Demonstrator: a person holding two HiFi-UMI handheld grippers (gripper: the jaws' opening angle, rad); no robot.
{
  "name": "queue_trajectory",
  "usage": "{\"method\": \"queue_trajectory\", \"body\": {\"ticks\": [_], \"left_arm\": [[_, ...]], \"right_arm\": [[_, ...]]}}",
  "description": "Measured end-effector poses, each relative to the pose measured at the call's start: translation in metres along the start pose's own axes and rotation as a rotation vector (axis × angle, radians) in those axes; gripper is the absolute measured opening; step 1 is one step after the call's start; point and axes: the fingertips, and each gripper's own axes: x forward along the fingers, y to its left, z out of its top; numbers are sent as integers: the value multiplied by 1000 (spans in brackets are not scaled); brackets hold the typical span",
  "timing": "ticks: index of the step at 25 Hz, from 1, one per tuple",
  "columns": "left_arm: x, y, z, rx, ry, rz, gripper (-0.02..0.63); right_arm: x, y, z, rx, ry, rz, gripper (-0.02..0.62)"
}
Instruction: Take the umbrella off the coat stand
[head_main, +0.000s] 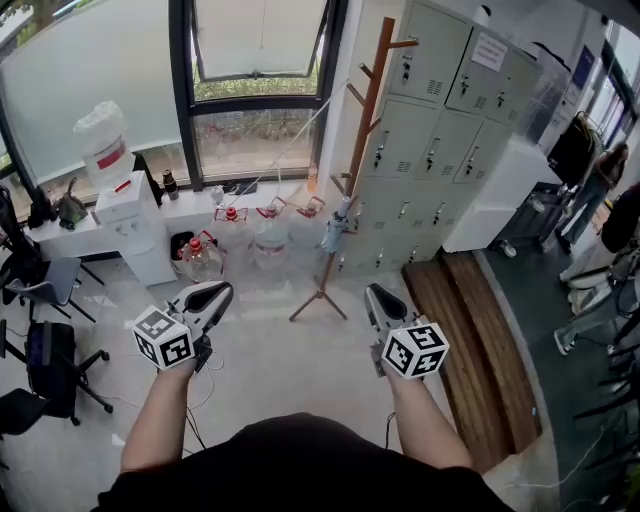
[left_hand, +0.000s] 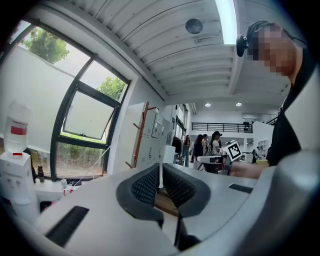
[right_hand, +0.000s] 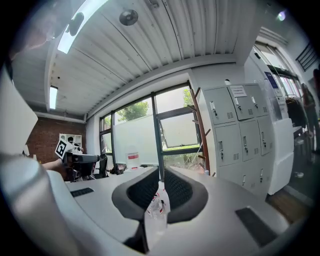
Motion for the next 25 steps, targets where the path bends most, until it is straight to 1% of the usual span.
{"method": "queue_trajectory", "body": {"ticks": [3,7,11,15,18,21,25], "left_arm": [[0,3,1,-7,2,-13,38],[-3,9,10,-80,-33,-58,38],[-7,15,9,-77,-30,-77,38],[-10,25,6,-80,-23,-71,38],[-14,31,7,-97,-31,-69,38],[-15,40,9,-124,-36,-51,38],[-10,51,3,-127,-40,-51,38]], "right_arm": [[4,0,1,6,2,-10,46],[13,5,6,4,-10,-14,46],[17,14,6,2,-12,-19,45],[22,16,2,8,3,-26,43],[28,18,1,11,15,-18,40],[38,18,1,21,23,-8,35],[51,14,-2,23,37,2,35]]}}
